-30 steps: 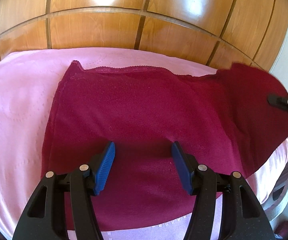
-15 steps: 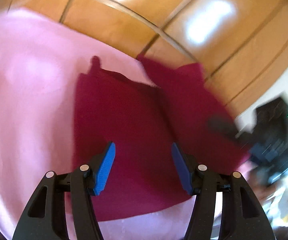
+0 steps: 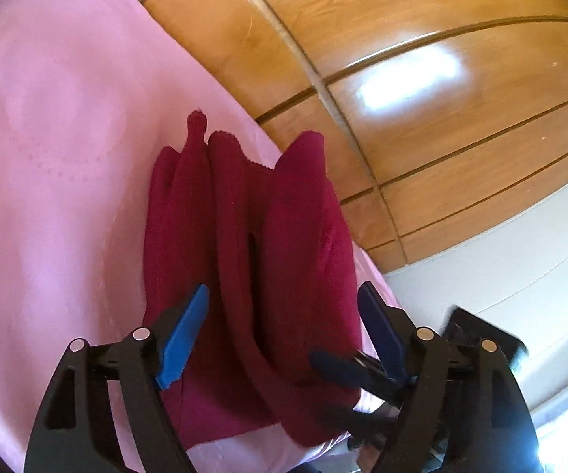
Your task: Fold small clothes
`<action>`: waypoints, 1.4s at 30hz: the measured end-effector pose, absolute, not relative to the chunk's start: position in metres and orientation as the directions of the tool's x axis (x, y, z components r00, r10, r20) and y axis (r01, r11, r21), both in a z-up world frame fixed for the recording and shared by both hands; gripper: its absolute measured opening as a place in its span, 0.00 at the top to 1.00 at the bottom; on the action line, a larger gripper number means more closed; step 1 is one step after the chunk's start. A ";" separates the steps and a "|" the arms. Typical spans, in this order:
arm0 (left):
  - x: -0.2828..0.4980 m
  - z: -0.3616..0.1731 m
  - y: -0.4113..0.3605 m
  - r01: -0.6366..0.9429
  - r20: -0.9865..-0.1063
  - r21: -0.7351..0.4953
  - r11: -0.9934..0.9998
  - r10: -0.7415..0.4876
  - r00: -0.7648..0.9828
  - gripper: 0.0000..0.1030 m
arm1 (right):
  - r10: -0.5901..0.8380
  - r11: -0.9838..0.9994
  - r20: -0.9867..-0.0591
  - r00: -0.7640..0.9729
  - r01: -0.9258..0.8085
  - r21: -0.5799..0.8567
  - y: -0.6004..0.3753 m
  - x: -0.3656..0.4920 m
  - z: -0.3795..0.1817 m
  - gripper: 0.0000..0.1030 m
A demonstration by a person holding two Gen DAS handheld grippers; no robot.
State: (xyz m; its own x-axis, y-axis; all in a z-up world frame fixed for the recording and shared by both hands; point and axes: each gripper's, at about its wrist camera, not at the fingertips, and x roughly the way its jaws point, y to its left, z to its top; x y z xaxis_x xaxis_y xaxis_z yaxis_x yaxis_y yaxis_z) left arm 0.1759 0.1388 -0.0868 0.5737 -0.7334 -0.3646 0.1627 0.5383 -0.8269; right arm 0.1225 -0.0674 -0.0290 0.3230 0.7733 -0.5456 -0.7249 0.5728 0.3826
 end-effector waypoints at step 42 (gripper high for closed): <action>0.149 -0.074 0.127 0.029 -0.698 -0.279 0.960 -0.224 0.680 0.50 | 0.700 0.698 -0.537 0.470 -0.608 0.378 -0.120 0.143 -0.012 0.34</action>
State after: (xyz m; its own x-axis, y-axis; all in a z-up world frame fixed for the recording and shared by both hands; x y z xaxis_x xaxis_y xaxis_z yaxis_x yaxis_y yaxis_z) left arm 0.1492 0.1268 -0.0740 0.6801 -0.2236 -0.6982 0.0288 0.9598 -0.2793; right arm 0.1432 -0.1205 -0.0124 0.4700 0.7003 -0.5372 -0.6077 0.6982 0.3784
